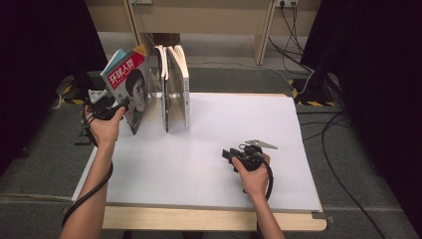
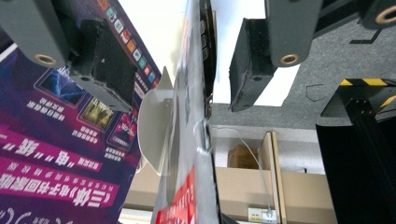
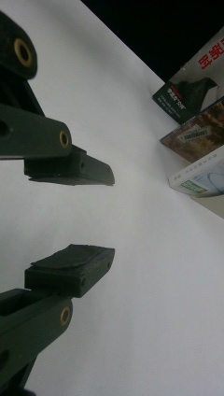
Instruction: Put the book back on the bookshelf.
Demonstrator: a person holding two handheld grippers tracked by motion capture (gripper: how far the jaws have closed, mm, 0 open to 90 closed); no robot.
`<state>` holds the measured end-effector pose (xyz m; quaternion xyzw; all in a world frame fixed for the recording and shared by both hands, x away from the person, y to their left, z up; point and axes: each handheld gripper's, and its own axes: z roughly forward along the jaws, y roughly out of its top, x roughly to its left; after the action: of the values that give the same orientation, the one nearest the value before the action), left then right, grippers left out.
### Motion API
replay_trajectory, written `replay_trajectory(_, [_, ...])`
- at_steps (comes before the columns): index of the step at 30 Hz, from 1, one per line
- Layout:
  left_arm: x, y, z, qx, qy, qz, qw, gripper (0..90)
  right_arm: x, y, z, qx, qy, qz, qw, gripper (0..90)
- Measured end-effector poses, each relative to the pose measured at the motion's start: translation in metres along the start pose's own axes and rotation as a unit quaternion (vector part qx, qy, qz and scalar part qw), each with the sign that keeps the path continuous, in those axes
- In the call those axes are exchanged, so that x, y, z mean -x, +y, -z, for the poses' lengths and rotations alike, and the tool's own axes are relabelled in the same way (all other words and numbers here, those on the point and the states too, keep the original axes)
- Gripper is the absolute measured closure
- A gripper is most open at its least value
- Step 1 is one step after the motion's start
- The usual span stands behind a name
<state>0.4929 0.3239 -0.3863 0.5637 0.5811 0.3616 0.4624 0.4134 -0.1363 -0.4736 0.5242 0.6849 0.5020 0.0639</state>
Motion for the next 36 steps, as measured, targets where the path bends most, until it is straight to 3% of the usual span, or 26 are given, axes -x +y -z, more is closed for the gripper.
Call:
replay_trajectory(17, [-0.005,-0.017,0.012,-0.019,-0.014,0.011,0.9997,39.0,-0.001,0.0,0.0,-0.001,-0.001,-0.001,1.0,58.7])
replay_trajectory(36, [-0.016,-0.037,0.029,-0.04,-0.022,0.001,0.9989,38.5,0.0,0.001,0.002,0.002,0.0,-0.004,1.0,58.7])
